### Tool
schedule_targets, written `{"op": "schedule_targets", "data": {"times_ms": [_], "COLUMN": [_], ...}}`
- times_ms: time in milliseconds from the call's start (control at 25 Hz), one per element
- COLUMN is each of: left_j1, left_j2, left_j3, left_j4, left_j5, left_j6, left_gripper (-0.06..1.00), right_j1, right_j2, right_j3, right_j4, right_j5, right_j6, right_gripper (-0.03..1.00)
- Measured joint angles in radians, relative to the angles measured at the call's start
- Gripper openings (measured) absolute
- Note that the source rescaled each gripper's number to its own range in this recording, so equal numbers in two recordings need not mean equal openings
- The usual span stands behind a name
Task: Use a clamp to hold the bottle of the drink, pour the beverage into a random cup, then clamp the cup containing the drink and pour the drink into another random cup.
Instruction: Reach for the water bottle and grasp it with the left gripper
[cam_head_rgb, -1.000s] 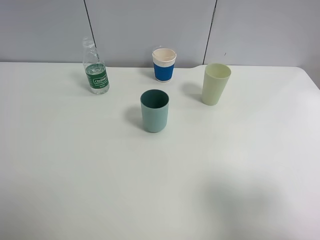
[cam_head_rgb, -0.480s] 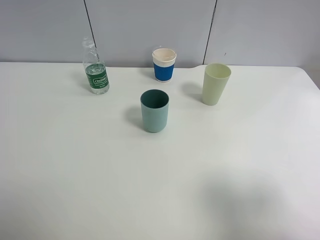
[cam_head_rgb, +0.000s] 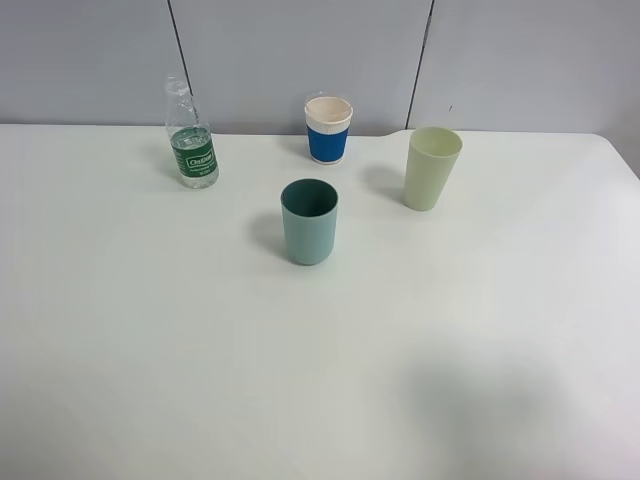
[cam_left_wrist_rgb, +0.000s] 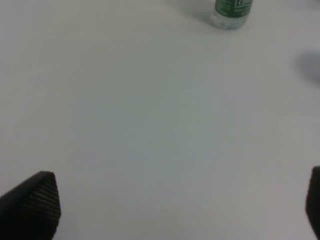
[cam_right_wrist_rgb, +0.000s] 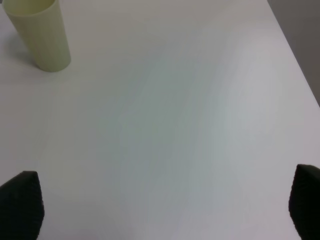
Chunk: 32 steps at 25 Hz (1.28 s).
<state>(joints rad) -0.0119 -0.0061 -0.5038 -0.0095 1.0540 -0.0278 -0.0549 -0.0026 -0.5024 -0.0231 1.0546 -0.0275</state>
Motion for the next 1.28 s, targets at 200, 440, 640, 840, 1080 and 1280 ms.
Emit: {"op": "schedule_targets", "data": {"times_ms": [200, 440, 640, 840, 1080, 1280], "left_j1": [0.0, 0.0, 0.0, 0.0, 0.0, 0.0], "left_j2": [0.0, 0.0, 0.0, 0.0, 0.0, 0.0], "left_j3": [0.0, 0.0, 0.0, 0.0, 0.0, 0.0], "left_j4": [0.0, 0.0, 0.0, 0.0, 0.0, 0.0], "left_j5": [0.0, 0.0, 0.0, 0.0, 0.0, 0.0], "left_j6": [0.0, 0.0, 0.0, 0.0, 0.0, 0.0], "left_gripper": [1.0, 1.0, 1.0, 1.0, 1.0, 1.0], "right_j1": [0.0, 0.0, 0.0, 0.0, 0.0, 0.0], "right_j2": [0.0, 0.0, 0.0, 0.0, 0.0, 0.0], "right_j3": [0.0, 0.0, 0.0, 0.0, 0.0, 0.0], "right_j4": [0.0, 0.0, 0.0, 0.0, 0.0, 0.0], "right_j5": [0.0, 0.0, 0.0, 0.0, 0.0, 0.0], "right_j6": [0.0, 0.0, 0.0, 0.0, 0.0, 0.0], "right_gripper": [0.95, 0.95, 0.95, 0.95, 0.95, 0.95]}}
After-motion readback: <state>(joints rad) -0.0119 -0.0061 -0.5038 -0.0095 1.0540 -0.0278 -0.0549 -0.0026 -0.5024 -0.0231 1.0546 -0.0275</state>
